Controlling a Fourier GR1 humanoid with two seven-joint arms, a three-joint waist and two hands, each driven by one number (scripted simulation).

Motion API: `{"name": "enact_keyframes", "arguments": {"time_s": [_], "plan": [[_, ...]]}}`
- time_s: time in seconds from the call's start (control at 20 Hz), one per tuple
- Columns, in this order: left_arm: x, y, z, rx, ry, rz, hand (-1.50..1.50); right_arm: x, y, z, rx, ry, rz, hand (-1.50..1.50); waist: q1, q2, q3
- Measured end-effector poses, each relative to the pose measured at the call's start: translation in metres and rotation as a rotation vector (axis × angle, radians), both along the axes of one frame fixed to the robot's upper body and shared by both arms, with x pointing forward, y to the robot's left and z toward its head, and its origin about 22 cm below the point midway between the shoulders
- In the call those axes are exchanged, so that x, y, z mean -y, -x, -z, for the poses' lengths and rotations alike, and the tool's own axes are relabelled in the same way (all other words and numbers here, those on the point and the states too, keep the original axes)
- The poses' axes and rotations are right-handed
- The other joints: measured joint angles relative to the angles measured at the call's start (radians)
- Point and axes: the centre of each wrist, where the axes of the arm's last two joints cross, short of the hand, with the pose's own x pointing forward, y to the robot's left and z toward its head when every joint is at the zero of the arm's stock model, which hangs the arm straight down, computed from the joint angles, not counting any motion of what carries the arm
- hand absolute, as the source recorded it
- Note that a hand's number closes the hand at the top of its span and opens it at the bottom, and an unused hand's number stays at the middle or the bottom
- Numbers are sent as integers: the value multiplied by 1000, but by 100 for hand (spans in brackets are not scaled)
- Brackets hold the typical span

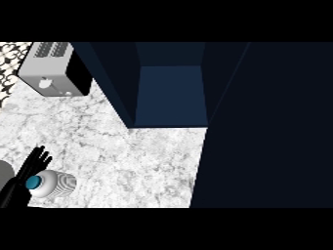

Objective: Pick up the bottled water, place it into the cabinet and close the cabinet

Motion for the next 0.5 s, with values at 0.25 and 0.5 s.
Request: {"name": "enact_keyframes", "arguments": {"time_s": [0.25, 0.5], "plan": [[-2, -2, 12, 9, 1, -29, -150, -3, 1, -1, -6, -7, -3, -150, -3, 0, -1], [9, -15, 19, 34, 25, -58, -150, 0, 1, 1, -1, 15, 8, -150, -5, 0, -1]]}}
